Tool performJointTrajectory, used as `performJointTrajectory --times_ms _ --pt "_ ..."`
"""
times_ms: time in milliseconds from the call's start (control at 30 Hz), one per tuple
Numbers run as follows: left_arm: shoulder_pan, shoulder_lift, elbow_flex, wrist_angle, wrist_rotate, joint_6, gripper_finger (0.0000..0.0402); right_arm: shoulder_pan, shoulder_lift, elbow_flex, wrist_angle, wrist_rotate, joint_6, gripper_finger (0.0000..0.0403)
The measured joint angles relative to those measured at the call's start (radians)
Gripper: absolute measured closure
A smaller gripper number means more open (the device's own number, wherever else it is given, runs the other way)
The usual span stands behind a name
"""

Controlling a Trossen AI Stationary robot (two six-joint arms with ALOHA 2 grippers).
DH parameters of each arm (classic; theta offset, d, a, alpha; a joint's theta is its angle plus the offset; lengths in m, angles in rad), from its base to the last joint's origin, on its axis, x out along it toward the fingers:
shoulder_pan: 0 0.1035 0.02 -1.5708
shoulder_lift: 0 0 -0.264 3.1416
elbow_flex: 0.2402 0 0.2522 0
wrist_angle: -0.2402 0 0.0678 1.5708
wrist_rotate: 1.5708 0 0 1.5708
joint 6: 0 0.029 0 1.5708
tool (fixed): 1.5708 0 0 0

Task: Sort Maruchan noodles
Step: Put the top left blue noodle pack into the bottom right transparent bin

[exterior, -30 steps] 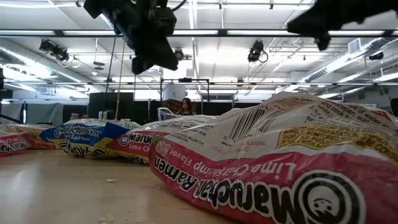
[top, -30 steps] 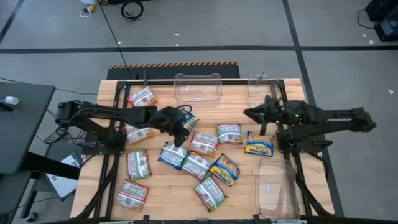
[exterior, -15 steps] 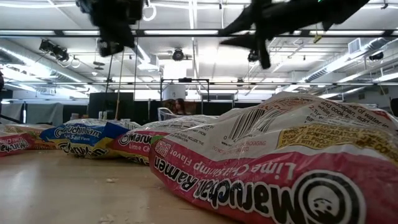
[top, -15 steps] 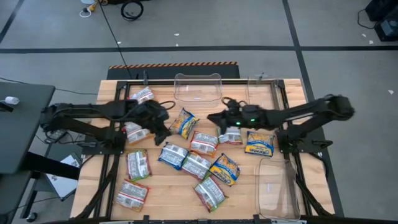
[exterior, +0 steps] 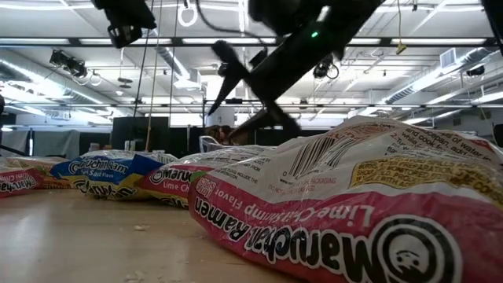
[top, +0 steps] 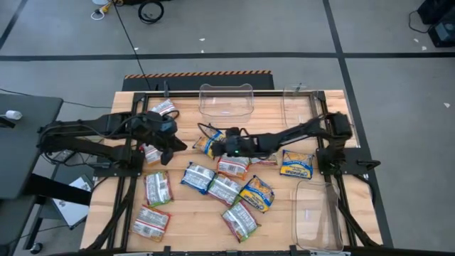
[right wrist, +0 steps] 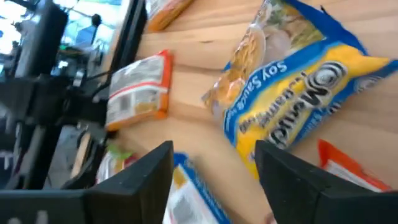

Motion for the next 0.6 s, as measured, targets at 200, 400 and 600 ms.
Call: performJointTrajectory --times_ms 200,400,600 --pt "-0.002 -0.020 0.000 0.037 -0.023 -0.017 0.0361 -0.047 0.105 0.044 -0.025 -0.043 0.039 0.0152" --pt "-0.020 -0.020 0.000 0.042 -0.021 -0.052 0.0361 -0.062 0.125 0.044 -0.055 -0.046 0.075 0.0153" --pt "-0.027 -0.020 0.000 0.051 -0.021 -0.026 0.0361 -0.084 0.121 0.044 -0.126 -0.055 0.081 0.0155"
